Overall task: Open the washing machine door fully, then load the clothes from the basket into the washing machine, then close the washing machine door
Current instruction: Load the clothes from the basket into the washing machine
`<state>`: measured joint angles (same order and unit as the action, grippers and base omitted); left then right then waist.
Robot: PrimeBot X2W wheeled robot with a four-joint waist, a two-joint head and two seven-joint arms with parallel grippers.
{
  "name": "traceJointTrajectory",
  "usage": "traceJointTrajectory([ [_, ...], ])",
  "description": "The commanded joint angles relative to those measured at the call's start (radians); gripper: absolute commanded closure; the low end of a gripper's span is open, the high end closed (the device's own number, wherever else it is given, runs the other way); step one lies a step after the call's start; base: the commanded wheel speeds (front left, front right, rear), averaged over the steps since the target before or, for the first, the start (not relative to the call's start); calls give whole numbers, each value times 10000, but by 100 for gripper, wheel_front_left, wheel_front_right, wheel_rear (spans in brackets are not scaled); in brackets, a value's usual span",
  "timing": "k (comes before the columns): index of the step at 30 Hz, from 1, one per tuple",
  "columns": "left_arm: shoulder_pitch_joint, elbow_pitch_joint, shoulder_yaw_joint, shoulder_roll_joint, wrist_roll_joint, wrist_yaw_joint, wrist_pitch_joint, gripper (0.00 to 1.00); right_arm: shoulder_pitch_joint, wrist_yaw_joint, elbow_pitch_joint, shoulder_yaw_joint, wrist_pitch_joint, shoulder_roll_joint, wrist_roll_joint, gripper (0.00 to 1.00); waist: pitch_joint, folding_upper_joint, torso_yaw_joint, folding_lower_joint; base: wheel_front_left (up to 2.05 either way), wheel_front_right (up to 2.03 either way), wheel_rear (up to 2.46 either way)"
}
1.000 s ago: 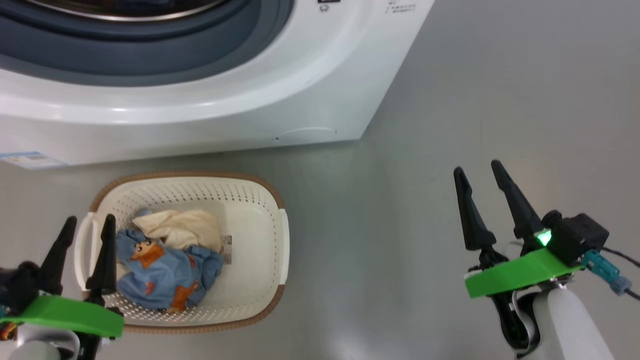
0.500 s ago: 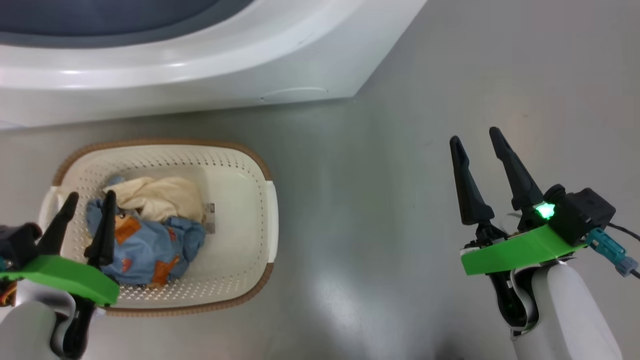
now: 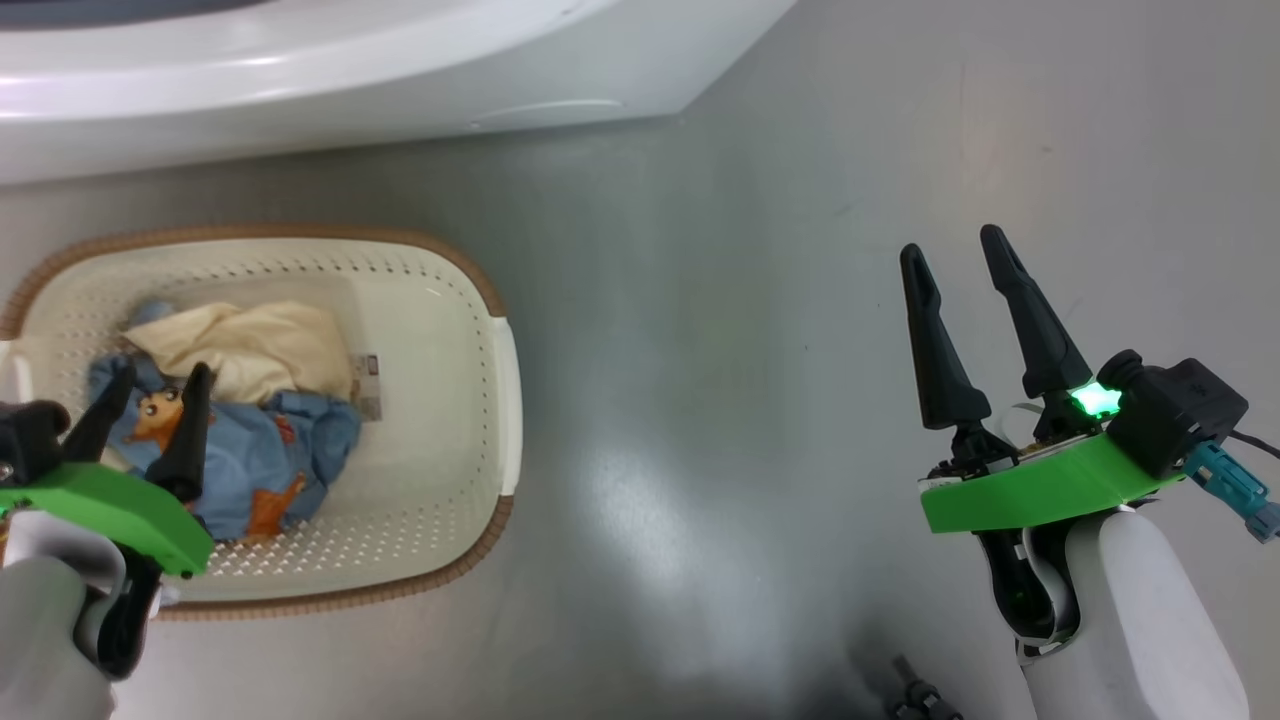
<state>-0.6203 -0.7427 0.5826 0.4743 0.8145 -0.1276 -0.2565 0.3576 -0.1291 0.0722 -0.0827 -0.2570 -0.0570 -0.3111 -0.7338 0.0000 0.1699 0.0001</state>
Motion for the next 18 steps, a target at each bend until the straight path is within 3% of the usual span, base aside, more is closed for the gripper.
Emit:
traceJointTrajectory([
  [1,-146,-64,-133,485,181,-30,-53,0,-55,-16,-285,-230,-48,68,-86,0,-324,0,180,-1,0,0,0],
  [18,-1986,-1876,2397,868,1620,-30,189,0,147,-16,-660,-354,-48,68,-327,0,-1701,0,632,-1,0,0,0],
])
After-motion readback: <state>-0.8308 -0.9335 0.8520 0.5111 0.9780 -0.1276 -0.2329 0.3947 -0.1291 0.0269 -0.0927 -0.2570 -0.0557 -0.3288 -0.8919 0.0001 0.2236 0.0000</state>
